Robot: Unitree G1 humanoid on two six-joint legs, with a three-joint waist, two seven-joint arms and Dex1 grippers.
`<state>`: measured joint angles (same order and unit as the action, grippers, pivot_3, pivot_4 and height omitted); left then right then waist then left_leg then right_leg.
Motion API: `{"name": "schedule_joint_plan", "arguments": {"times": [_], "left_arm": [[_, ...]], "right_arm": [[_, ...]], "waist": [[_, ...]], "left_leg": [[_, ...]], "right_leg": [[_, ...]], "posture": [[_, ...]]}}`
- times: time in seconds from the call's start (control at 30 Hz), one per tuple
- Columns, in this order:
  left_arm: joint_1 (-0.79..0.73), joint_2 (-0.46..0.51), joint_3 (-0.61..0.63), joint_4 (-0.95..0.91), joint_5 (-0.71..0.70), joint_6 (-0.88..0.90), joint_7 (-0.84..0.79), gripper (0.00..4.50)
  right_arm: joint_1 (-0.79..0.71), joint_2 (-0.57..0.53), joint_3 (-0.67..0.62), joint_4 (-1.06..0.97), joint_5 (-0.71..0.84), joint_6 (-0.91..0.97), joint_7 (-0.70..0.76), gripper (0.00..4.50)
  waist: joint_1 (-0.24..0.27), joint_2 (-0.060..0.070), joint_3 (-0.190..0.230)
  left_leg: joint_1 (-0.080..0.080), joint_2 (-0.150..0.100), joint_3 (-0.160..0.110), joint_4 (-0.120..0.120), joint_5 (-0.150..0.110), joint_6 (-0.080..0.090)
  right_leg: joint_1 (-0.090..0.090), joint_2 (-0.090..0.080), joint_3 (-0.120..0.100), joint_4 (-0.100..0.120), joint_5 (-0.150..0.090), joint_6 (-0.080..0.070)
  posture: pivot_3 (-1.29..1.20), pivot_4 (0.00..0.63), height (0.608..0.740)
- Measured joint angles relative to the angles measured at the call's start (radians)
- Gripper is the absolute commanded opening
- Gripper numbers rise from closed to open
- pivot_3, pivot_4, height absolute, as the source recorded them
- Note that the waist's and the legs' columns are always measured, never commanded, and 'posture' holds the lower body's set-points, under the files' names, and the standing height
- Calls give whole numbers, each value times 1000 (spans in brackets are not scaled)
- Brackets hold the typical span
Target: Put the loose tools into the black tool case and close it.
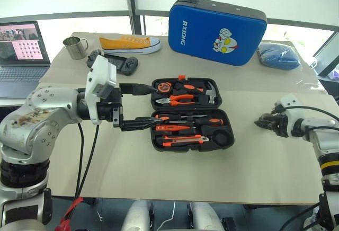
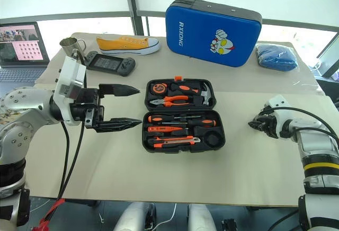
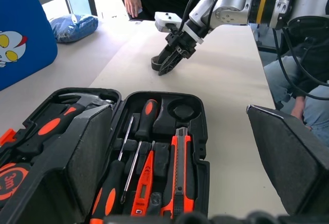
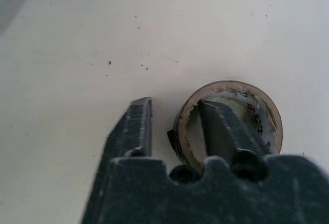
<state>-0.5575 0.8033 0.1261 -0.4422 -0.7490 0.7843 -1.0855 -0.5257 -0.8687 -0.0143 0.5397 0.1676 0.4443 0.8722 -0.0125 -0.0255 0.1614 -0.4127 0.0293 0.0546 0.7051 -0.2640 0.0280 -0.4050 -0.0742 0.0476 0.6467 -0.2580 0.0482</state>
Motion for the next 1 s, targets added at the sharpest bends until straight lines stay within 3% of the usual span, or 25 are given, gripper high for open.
{"name": "schedule_joint_plan", "arguments": {"times": [0.03, 0.2, 0.33, 0.47, 0.57, 0.73, 1.0], "left_arm": [[0, 7, -6, 0, 0, -1, -4, 4500], [0, 12, -29, 1, 1, -18, -9, 4500], [-1, 23, -43, 0, 2, -26, -21, 4500], [19, 37, -58, -6, 3, -46, -39, 4500], [26, 38, -68, -7, 13, -59, -40, 4500], [26, 38, -69, -10, 19, -64, -40, 4500], [28, 54, -69, -14, 21, -64, -41, 4500]], "right_arm": [[8, -1, -7, -9, 2, 0, 2, 52], [65, -4, -57, -97, 60, 54, 48, 52], [140, -4, -129, -424, 274, 215, 162, 52], [193, -28, -98, -761, 389, 298, 220, 52], [204, -36, 21, -913, 362, 305, 210, 52], [190, -64, 173, -939, 208, 264, 164, 52], [206, -132, 220, -920, 70, 188, 163, 52]], "waist": [[1, 0, 0], [0, 0, 0], [-6, 3, 1], [-2, 2, 1], [4, 2, 2], [9, 2, 2], [8, 2, 2]], "left_leg": [[0, 0, 0, 0, 0, 0], [0, 0, 0, -1, 0, 0], [1, 1, 0, -2, 0, 0], [2, 2, -1, -4, 0, 0], [1, 1, 0, -3, 0, 0], [0, 0, 0, -2, 0, 0], [0, 0, 0, -2, 0, 0]], "right_leg": [[0, 0, 0, 0, 0, 0], [0, 0, 0, 0, 0, 0], [-1, 1, 1, 0, 0, 0], [0, 1, 0, 0, 0, 0], [0, -1, 0, -1, 0, 0], [-1, -1, 0, -1, 0, 0], [-1, 0, 0, -1, 0, 0]], "posture": [[0, 150, 740], [0, 150, 740], [0, 150, 740], [0, 150, 740], [0, 150, 740], [0, 150, 740], [0, 150, 740]]}}
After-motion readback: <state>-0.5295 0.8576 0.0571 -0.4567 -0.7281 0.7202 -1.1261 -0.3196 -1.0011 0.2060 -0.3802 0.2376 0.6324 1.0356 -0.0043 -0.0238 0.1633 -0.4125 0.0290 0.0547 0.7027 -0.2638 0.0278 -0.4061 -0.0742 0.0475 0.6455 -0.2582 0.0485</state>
